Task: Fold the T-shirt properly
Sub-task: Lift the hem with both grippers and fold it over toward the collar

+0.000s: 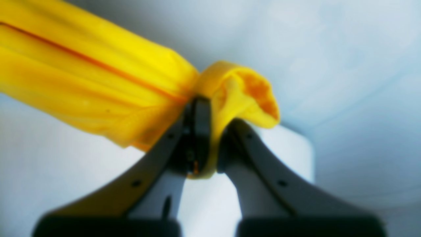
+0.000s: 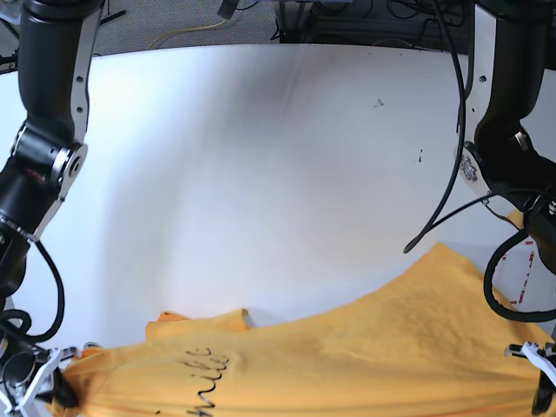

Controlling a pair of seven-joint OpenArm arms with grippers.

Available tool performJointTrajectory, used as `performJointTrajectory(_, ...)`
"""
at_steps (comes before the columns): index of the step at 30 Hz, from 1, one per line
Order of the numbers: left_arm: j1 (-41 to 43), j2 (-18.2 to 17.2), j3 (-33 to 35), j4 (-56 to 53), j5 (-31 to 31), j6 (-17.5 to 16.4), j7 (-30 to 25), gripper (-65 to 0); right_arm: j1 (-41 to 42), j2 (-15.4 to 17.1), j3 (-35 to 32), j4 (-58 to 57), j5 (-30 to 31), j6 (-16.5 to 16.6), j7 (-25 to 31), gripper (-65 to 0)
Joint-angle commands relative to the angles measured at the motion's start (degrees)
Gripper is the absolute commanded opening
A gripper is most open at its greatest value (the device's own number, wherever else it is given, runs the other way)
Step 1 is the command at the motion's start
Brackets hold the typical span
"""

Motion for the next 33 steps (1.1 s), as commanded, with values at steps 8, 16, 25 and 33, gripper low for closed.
performJointTrajectory(8,15.16,-1.56,-0.15,5.71,-8.42,0.12,1.9,-64.9,-19.04,0.18,7.53,8.37,4.41,-0.32,-0.11,-65.0)
performJointTrajectory(16,32.48,-2.26,-1.21,10.11,-14.04,0.12,4.15,-64.9,-35.92,-0.43,10.61,14.43,7.84,-0.32,-0.11,-65.0)
performJointTrajectory(25,48.92,-2.35,-4.9,9.93,-13.95,0.12,3.84,-64.9,-48.93,-1.93,15.7,14.7,12.32,-0.32,-0.11,-65.0)
performJointTrajectory(33,58.06,-2.35,-7.01,9.58,-13.87,0.12,-1.17,-64.9,-57.81,-1.93,15.79,14.79,18.39,-0.32,-0.11,-65.0)
